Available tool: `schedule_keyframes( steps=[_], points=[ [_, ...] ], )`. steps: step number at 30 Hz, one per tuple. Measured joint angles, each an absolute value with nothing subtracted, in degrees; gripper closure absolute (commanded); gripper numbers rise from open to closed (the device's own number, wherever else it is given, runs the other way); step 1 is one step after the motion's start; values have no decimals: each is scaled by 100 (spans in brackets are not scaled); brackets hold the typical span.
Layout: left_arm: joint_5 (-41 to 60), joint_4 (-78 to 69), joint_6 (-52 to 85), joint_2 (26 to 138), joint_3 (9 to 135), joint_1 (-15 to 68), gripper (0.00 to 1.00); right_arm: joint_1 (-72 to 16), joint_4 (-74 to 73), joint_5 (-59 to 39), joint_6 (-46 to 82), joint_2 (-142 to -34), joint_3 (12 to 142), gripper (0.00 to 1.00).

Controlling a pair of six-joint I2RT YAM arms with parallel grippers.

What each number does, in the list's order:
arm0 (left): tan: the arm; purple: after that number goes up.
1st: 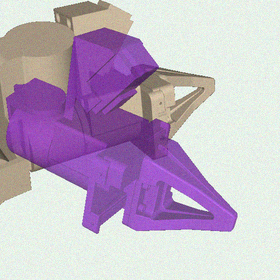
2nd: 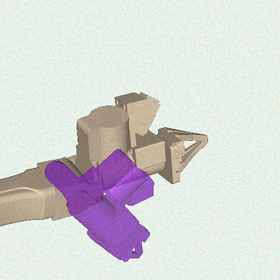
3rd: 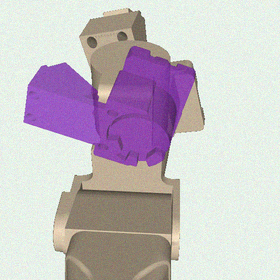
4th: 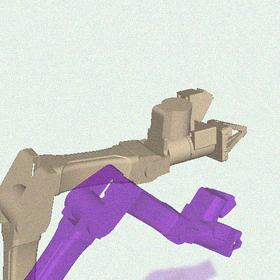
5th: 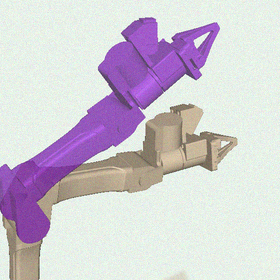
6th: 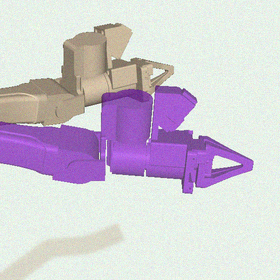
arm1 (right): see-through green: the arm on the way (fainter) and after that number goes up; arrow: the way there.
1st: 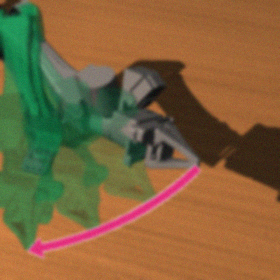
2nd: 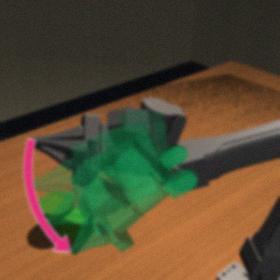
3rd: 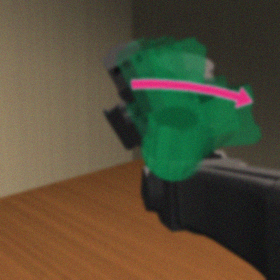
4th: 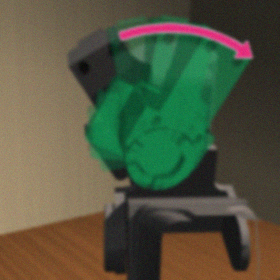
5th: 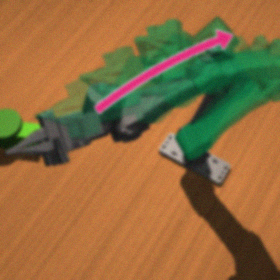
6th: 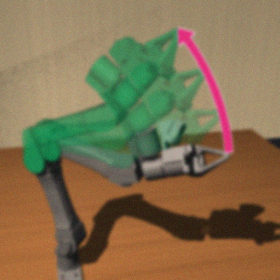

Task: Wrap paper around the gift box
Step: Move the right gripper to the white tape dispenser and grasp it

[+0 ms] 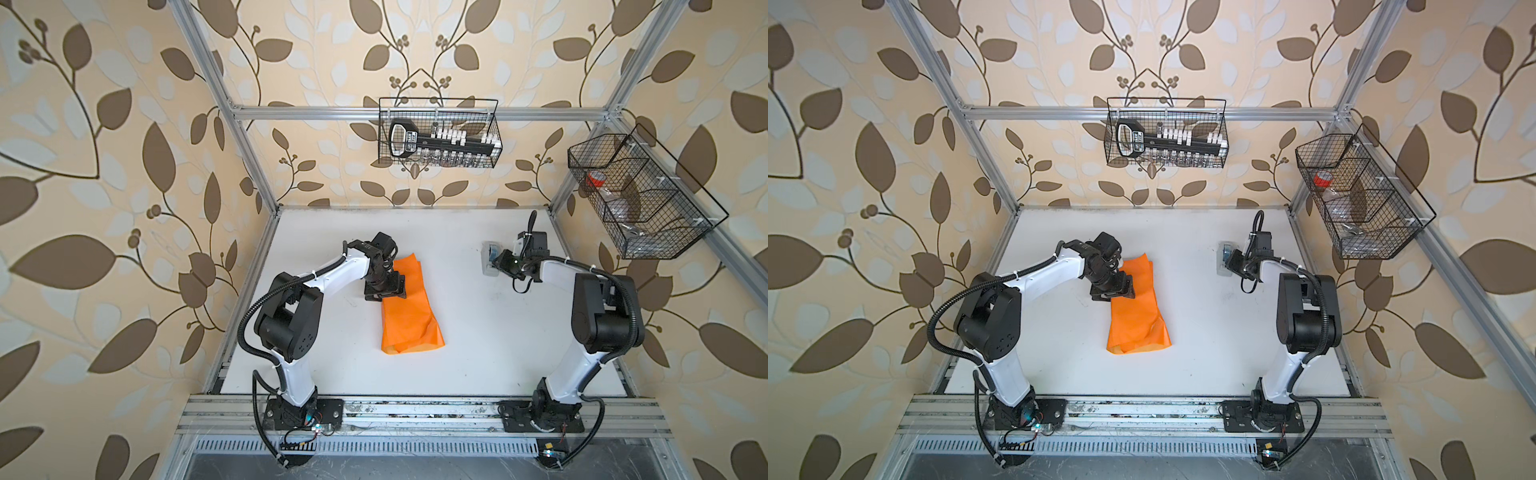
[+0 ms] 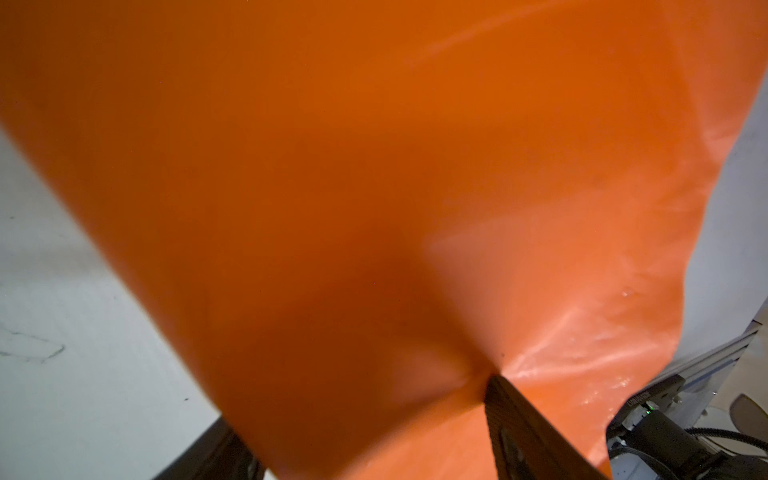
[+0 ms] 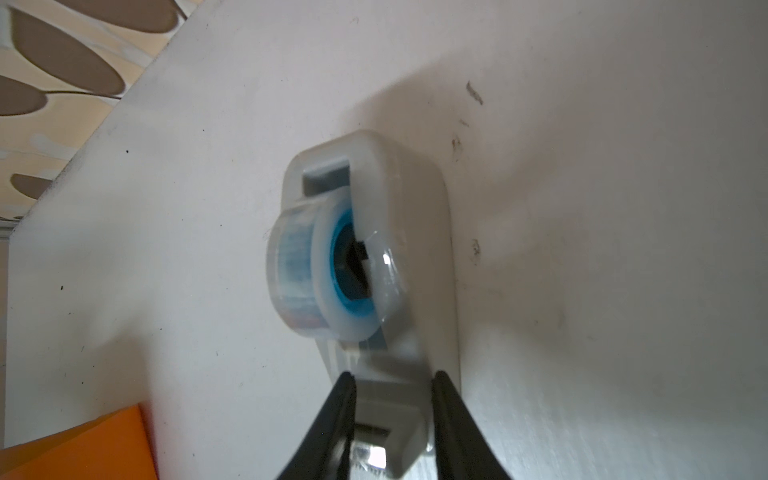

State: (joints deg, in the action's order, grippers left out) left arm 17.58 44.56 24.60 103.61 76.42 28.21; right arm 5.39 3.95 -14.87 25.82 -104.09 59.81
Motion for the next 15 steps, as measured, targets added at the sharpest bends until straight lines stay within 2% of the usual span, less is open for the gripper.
schedule_keyframes(
  steps=[15],
  points=[
    [1782,4368,2456,10379,7642,2858,21,545,311,-1905,2585,-10656,6329,69]
  ],
)
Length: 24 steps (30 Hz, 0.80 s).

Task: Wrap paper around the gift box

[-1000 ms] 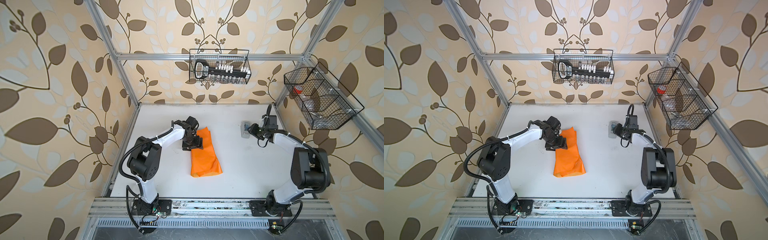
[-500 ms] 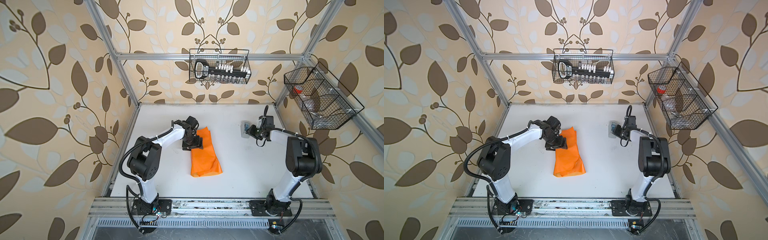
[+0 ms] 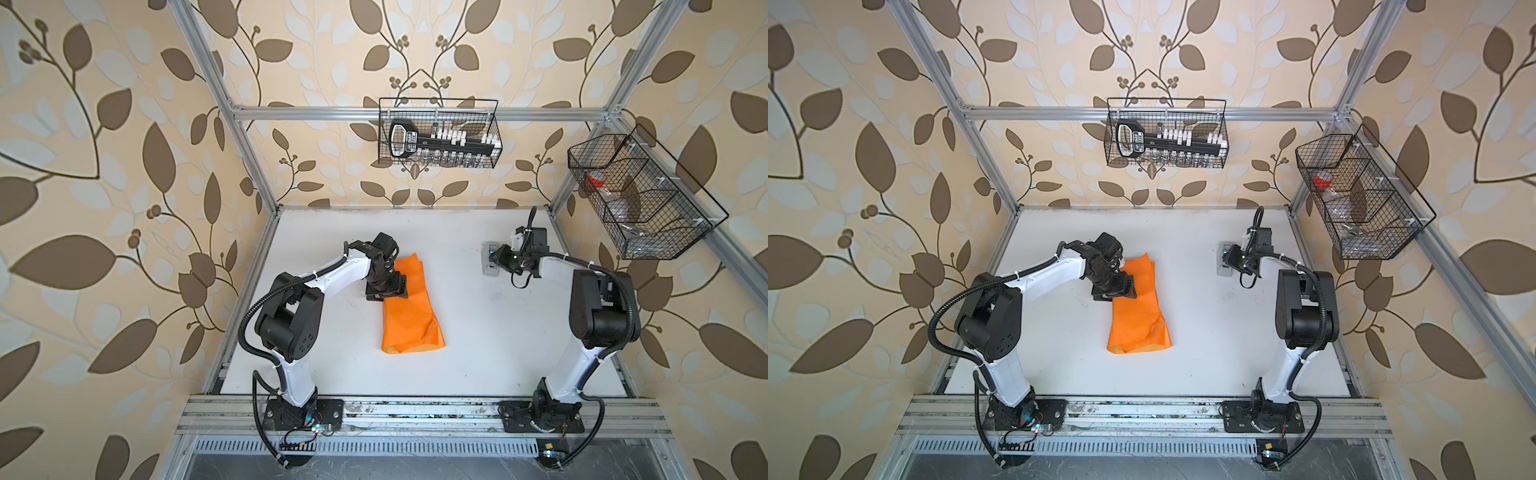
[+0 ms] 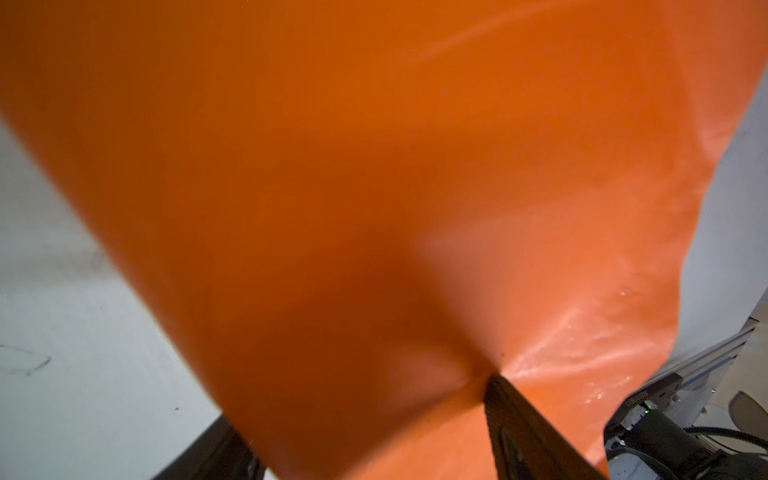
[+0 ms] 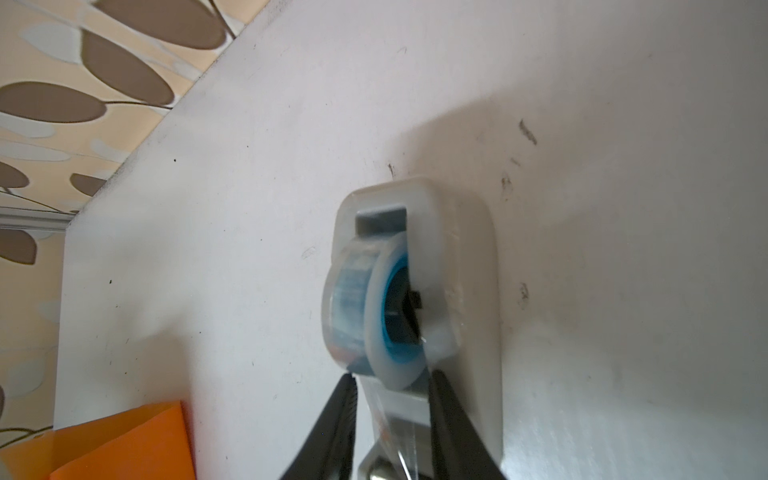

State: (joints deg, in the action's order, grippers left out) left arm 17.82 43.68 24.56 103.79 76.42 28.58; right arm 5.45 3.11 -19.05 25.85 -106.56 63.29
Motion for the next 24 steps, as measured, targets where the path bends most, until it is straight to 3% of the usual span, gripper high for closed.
schedule_keyframes(
  steps=[24],
  points=[
    [1791,4348,2456,10379,7629,2858,22,556,926,-2132,2779,-10827,6676,82]
  ],
)
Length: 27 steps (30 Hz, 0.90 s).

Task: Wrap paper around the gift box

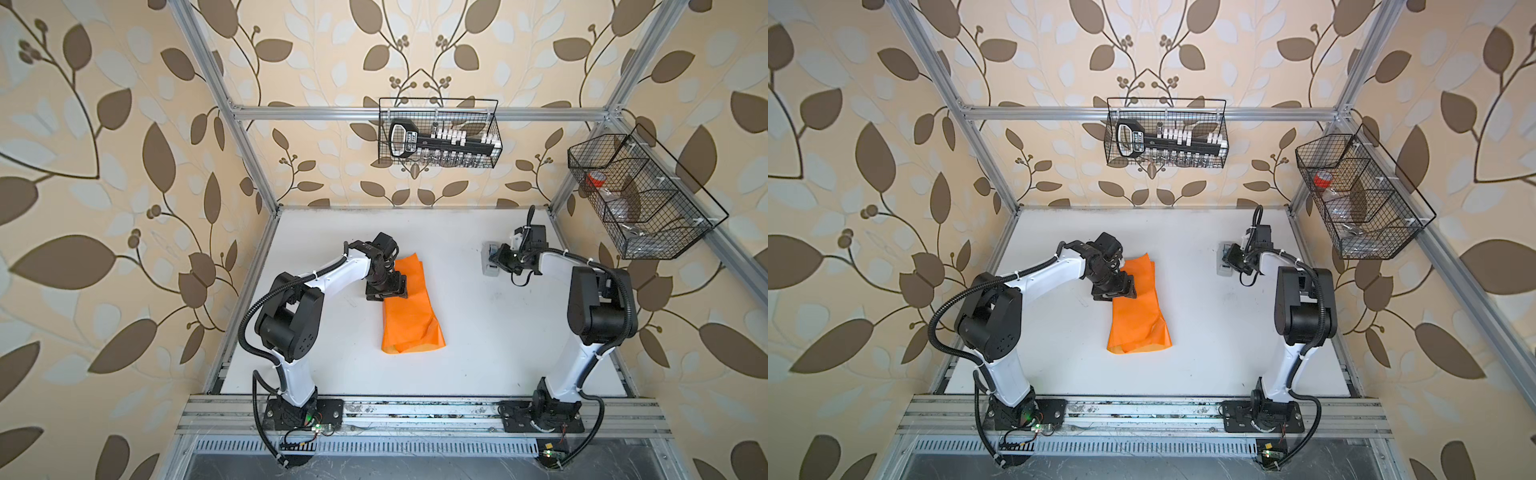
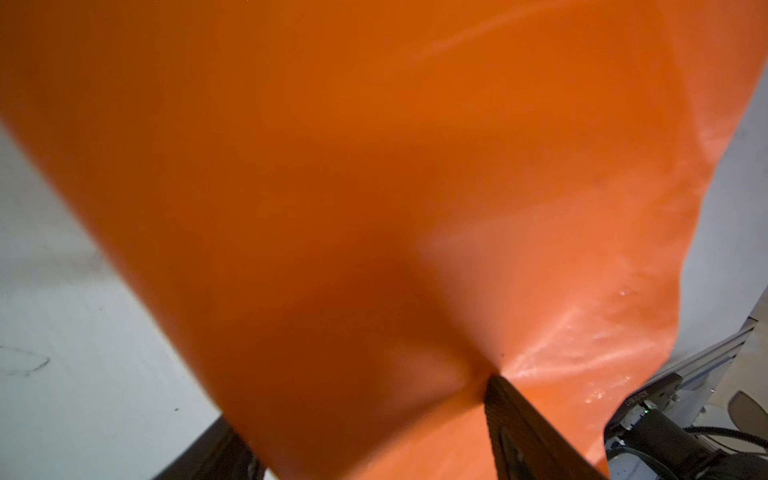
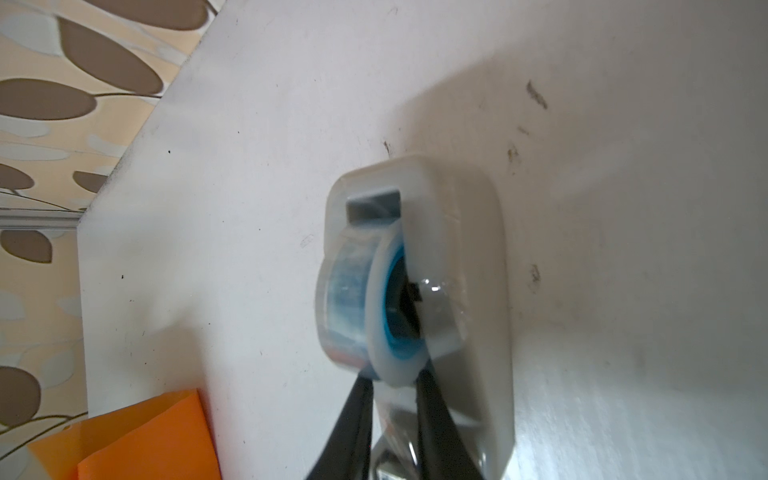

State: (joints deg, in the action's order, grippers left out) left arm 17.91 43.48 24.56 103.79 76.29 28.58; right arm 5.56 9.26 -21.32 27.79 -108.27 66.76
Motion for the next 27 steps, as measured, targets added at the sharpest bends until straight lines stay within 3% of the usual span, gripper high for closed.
schedule_keyframes(
  steps=[14,27],
  points=[
    [1796,4342,2456,10379,7625,2856,22,679,834,-2657,3301,-10991,6694,100],
    [1796,4338,2458,10379,7620,2856,22,880,-78,-3374,4217,-10829,6141,100]
  ],
)
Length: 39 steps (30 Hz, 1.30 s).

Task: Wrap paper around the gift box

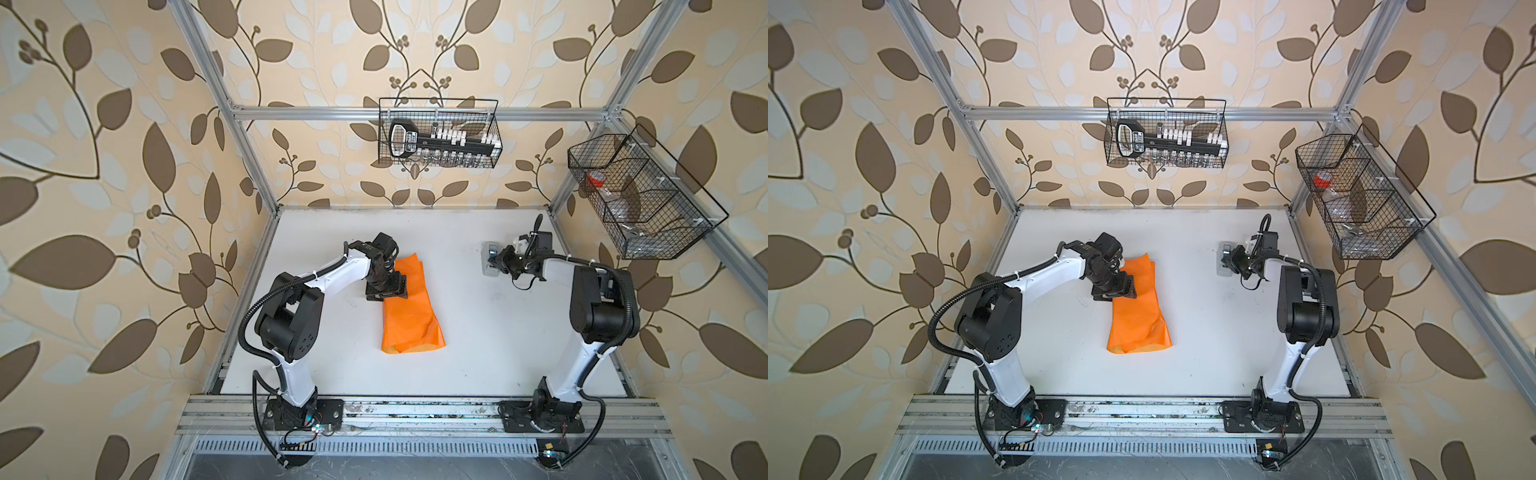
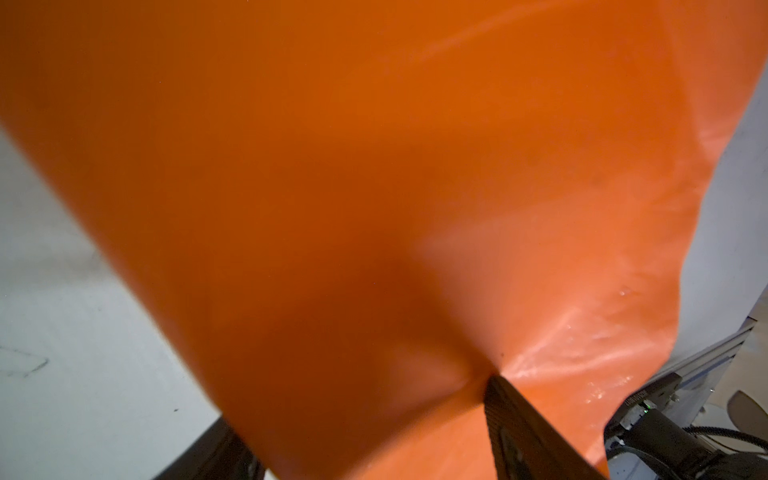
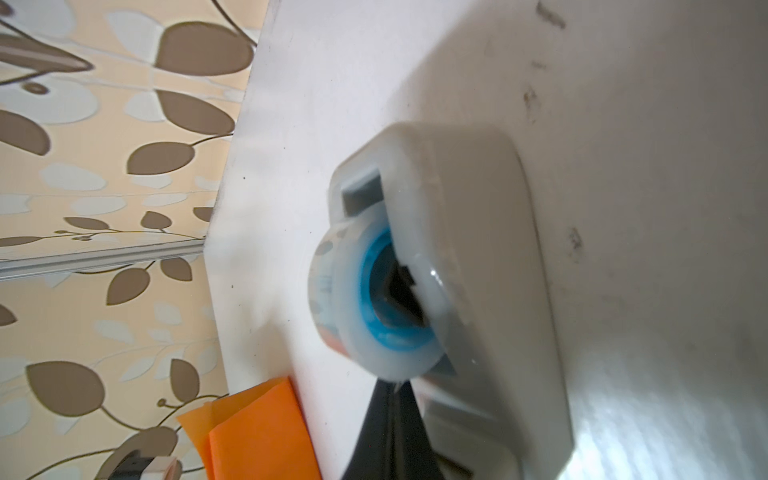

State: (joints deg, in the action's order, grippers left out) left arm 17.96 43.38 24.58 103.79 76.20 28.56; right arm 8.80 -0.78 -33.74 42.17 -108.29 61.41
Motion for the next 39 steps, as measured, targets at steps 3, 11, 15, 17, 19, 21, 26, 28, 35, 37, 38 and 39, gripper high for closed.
schedule_keyframes(
  steps=[3,11,15,17,19,21,26,28,35,37,38,39],
  points=[
    [1796,4331,2456,10379,7618,2856,22,904,-183,-3487,4366,-10761,6060,100],
    [1802,4320,2458,10379,7607,2853,22,917,-401,-3669,4547,-10315,5800,100],
    [1802,4320,2458,10379,7607,2853,22,917,-436,-3671,4565,-10103,5577,100],
    [1802,4320,2458,10379,7607,2853,22,917,-436,-3677,4567,-9992,5430,100],
    [1802,4318,2458,10379,7607,2853,22,917,-440,-3693,4565,-9876,5293,100],
    [1802,4307,2458,10377,7596,2853,22,917,-443,-3701,4565,-9771,5179,100],
    [1809,4289,2458,10372,7583,2853,22,919,-467,-3706,4563,-9448,4864,100],
    [1809,4276,2458,10366,7570,2853,22,917,-471,-3704,4558,-9338,4746,100],
    [1811,4261,2458,10355,7561,2853,22,917,-456,-3621,4480,-9072,4383,100],
    [1811,4261,2458,10355,7559,2853,22,917,-440,-3570,4445,-9061,4333,100],
    [1811,4261,2458,10355,7559,2851,22,919,-443,-3535,4425,-9061,4309,100],
    [1811,4261,2458,10355,7559,2853,22,919,-449,-3507,4405,-9061,4285,100]
  ],
)
